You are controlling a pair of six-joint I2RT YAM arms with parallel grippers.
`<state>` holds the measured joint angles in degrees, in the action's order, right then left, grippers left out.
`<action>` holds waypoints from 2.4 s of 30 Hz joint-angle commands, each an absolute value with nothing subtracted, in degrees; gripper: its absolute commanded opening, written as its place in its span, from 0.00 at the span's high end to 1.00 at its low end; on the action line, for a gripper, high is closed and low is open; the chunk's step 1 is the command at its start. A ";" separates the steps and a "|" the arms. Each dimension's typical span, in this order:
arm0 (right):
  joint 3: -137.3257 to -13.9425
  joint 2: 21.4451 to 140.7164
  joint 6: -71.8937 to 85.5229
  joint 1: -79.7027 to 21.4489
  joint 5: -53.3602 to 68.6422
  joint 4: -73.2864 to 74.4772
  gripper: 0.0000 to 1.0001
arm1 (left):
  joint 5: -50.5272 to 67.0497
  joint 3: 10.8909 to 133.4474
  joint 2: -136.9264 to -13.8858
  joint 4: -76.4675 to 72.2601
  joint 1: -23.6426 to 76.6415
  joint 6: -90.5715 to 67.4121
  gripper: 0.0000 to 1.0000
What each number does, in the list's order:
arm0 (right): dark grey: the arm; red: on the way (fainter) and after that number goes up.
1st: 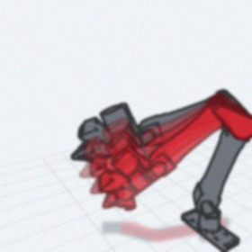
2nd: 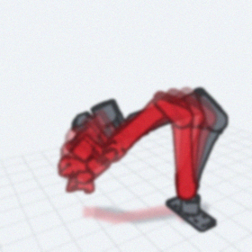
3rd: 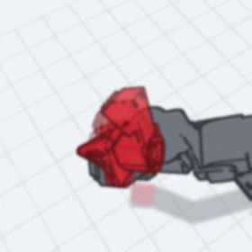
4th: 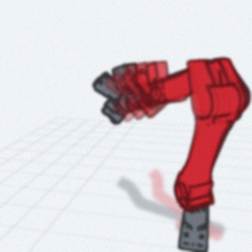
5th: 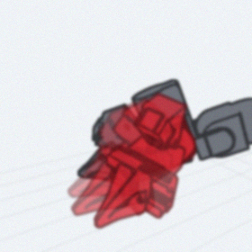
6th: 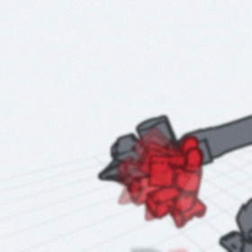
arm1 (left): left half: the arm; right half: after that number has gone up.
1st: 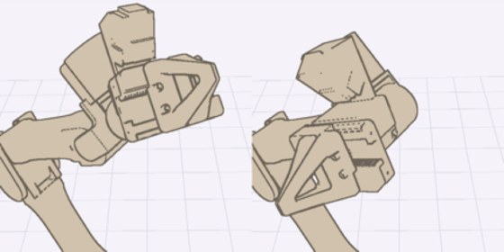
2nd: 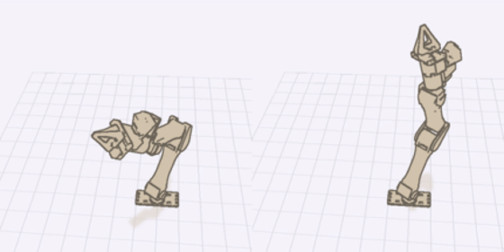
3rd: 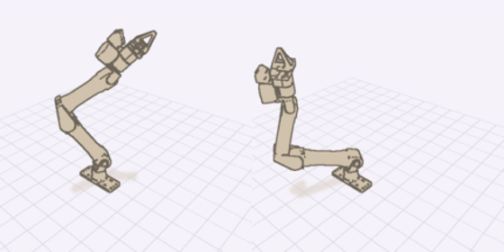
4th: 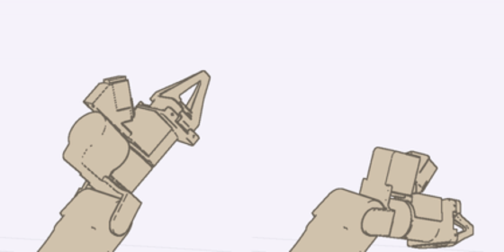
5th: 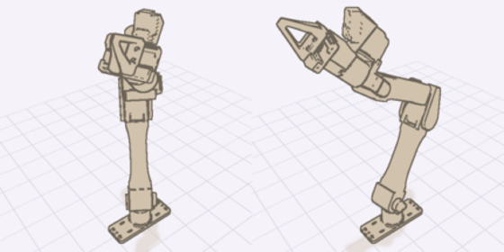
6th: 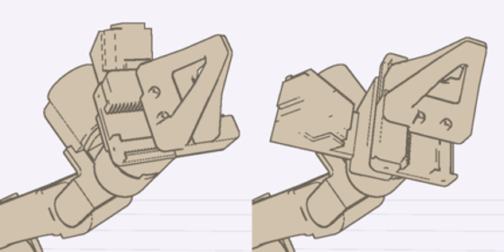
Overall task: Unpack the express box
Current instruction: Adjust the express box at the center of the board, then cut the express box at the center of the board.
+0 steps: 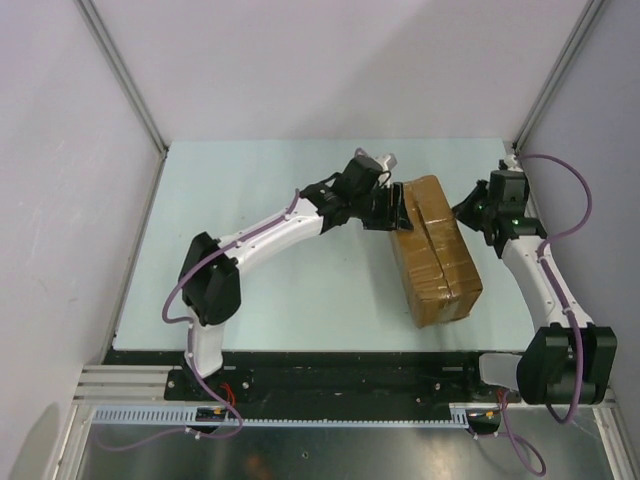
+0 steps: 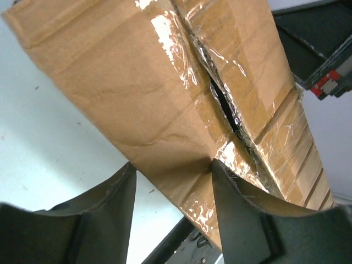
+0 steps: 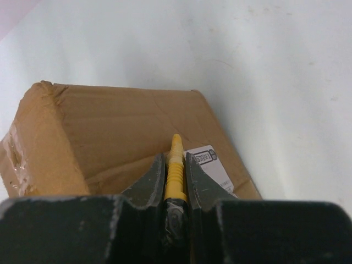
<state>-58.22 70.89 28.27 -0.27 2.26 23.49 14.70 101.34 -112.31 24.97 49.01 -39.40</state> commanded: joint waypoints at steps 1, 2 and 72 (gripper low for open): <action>-57.30 74.70 35.68 -8.25 18.28 14.43 1.00 | 19.16 100.11 -106.53 15.03 50.63 -35.42 0.43; -57.22 76.27 37.25 -9.65 18.02 13.02 1.00 | 18.90 99.59 -105.65 14.94 49.58 -35.85 0.42; -69.52 62.58 7.73 -25.49 -16.26 23.64 1.00 | 15.11 123.82 -116.53 13.98 40.17 -23.38 0.33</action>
